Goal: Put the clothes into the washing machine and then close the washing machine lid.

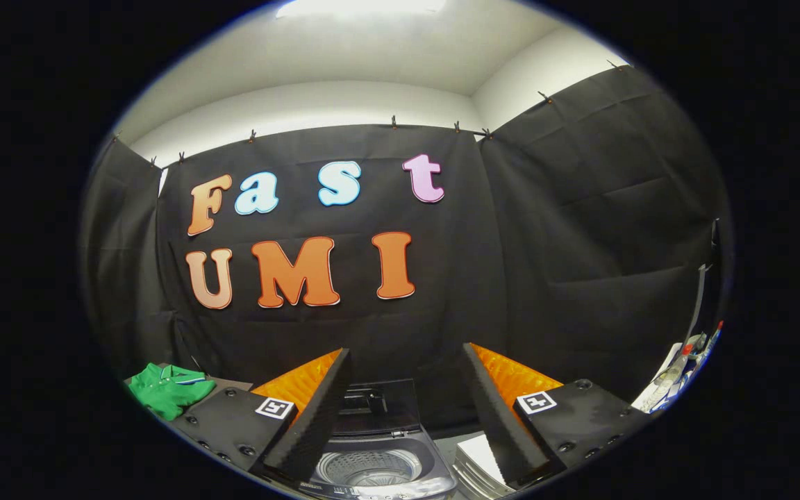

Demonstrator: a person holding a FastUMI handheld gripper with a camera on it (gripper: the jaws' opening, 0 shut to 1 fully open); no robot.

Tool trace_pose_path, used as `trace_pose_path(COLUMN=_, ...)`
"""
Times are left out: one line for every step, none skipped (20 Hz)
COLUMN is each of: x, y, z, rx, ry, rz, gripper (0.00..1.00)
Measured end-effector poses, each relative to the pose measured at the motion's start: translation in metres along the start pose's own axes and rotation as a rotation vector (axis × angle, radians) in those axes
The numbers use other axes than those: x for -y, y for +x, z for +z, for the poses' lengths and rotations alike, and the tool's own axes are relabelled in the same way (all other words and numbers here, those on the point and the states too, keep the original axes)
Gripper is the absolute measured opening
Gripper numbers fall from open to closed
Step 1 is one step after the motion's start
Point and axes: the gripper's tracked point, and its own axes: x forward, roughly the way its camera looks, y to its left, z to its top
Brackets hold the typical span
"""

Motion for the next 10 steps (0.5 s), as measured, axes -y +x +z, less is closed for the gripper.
trace_pose_path(x=0.002, y=0.000, z=0.000, rx=0.002, ry=0.004, rz=-0.008, gripper=1.00)
trace_pose_path(x=0.004, y=0.001, z=0.003, rx=0.016, ry=0.014, rz=-0.023, gripper=1.00)
trace_pose_path(x=0.008, y=0.003, z=0.008, rx=0.026, ry=0.022, rz=-0.047, gripper=1.00)
trace_pose_path(x=0.013, y=0.004, z=0.009, rx=0.031, ry=0.020, rz=-0.072, gripper=1.00)
trace_pose_path(x=0.015, y=0.003, z=0.009, rx=0.032, ry=0.009, rz=-0.083, gripper=1.00)
trace_pose_path(x=0.013, y=0.001, z=0.010, rx=0.034, ry=0.001, rz=-0.084, gripper=1.00)
trace_pose_path(x=0.010, y=0.000, z=0.010, rx=0.035, ry=0.001, rz=-0.077, gripper=1.00)
trace_pose_path(x=0.007, y=0.000, z=0.010, rx=0.037, ry=0.004, rz=-0.068, gripper=1.00)
trace_pose_path(x=0.004, y=0.000, z=0.011, rx=0.038, ry=0.008, rz=-0.062, gripper=1.00)
trace_pose_path(x=0.003, y=0.000, z=0.011, rx=0.039, ry=0.012, rz=-0.058, gripper=1.00)
